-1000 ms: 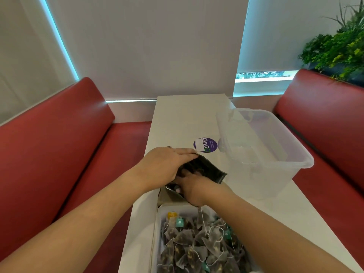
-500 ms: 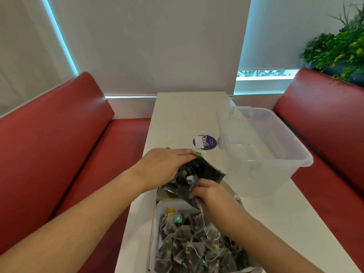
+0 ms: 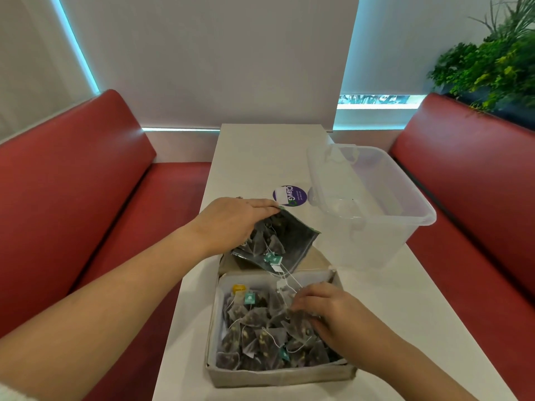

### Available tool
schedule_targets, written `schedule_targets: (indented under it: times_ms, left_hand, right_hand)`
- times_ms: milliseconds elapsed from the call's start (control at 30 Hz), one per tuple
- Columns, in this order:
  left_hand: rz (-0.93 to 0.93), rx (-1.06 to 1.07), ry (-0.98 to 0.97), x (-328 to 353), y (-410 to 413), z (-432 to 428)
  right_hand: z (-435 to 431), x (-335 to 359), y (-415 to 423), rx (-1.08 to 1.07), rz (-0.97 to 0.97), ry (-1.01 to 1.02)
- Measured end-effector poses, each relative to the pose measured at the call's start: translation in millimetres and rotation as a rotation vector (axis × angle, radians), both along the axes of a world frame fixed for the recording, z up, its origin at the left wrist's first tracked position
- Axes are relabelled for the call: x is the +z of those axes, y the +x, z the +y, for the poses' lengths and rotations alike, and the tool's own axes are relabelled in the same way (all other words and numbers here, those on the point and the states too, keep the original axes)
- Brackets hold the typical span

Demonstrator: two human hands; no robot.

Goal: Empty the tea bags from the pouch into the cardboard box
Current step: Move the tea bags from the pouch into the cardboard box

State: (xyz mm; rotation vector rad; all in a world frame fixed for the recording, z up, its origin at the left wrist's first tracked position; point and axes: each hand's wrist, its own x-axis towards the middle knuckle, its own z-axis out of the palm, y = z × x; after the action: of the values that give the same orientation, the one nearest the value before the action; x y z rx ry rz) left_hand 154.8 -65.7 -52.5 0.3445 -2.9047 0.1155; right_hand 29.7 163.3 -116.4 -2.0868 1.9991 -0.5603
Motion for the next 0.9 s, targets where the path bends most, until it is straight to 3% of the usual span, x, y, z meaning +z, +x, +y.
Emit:
schedule_targets:
  times_ms: [200, 300, 367, 500, 567, 700, 900]
  left_hand:
    - [0.016, -0.026, 0.041, 0, 0, 0]
    - [0.025, -0.029, 0.081, 2, -1, 0]
    - [0.028, -0.026, 0.110, 3, -1, -1]
    - [0.034, -0.013, 0.178, 6, -1, -4]
    - [0.033, -0.006, 0.194, 8, -2, -4]
    - [0.039, 0.001, 0.211, 9, -1, -2]
    - [0.044, -0.004, 0.233, 9, -4, -2]
  right_hand:
    - [-9, 16, 1, -0.106, -0.071, -0.123]
    - [-48, 24, 3, -0.098, -0.002, -0.166]
    - [-87, 21, 3, -0.050, 0.118, -0.046]
    - [-159, 9, 3, -0.048, 0.327, 0.452]
    - [-175, 3, 3, -0.029, 0.349, 0.520]
    - [-182, -5, -1, -0.071, 0.222, 0.487]
    - [-146, 4, -10, -0.136, 0.076, 0.218]
